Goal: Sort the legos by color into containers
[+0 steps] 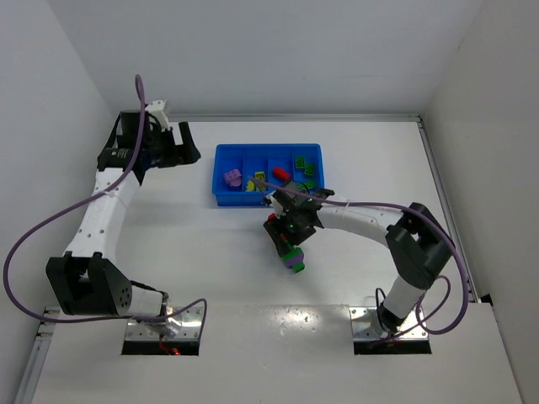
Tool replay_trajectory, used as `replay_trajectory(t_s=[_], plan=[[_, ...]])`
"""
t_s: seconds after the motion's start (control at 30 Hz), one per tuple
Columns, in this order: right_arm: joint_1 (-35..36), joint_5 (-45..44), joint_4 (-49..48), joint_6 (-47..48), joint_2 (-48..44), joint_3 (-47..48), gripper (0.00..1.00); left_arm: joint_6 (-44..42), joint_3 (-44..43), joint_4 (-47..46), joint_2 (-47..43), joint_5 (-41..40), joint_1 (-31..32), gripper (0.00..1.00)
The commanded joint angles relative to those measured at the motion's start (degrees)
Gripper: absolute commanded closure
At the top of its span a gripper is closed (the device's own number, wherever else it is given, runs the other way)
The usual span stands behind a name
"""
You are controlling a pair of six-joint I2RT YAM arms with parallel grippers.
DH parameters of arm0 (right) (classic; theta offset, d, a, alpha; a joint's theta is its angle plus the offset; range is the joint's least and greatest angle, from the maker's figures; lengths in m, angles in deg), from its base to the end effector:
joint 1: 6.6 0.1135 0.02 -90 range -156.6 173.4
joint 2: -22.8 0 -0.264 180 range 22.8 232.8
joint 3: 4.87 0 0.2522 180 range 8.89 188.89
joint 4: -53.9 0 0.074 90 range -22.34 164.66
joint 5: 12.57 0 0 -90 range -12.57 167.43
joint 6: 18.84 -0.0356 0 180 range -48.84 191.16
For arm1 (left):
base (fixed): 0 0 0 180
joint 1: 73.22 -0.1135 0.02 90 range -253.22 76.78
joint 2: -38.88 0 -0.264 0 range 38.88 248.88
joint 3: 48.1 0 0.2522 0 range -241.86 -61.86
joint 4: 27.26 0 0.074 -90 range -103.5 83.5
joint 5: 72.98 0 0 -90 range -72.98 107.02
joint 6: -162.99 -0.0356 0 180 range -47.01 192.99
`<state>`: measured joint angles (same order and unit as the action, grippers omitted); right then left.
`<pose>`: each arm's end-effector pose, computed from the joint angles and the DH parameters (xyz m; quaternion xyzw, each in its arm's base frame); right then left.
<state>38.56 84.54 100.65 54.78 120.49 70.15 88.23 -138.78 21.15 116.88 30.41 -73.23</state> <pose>0.2271 0.2346 0.1756 -0.2548 0.9485 0.1436 0.1220 0.2993 -0.0082 0.3637 -0.0646 0.8831 -0.1629 0.4352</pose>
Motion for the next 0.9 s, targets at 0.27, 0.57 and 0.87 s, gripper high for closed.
replay_trajectory(t_s=[0.27, 0.57, 0.87], plan=[[2.4, -9.9, 1.5, -8.5, 6.5, 3.6, 0.36, -0.5, 1.9, -2.3, -1.3, 0.9, -1.4, 0.0], [2.4, -8.5, 0.7, -8.5, 6.5, 3.1, 0.41, -0.5, 3.0, -3.9, -0.7, 2.6, -1.9, 0.0], [2.4, -2.5, 0.7, -6.7, 7.1, 1.3, 0.32, -1.0, 4.6, -3.9, -0.7, 3.2, -2.5, 0.0]])
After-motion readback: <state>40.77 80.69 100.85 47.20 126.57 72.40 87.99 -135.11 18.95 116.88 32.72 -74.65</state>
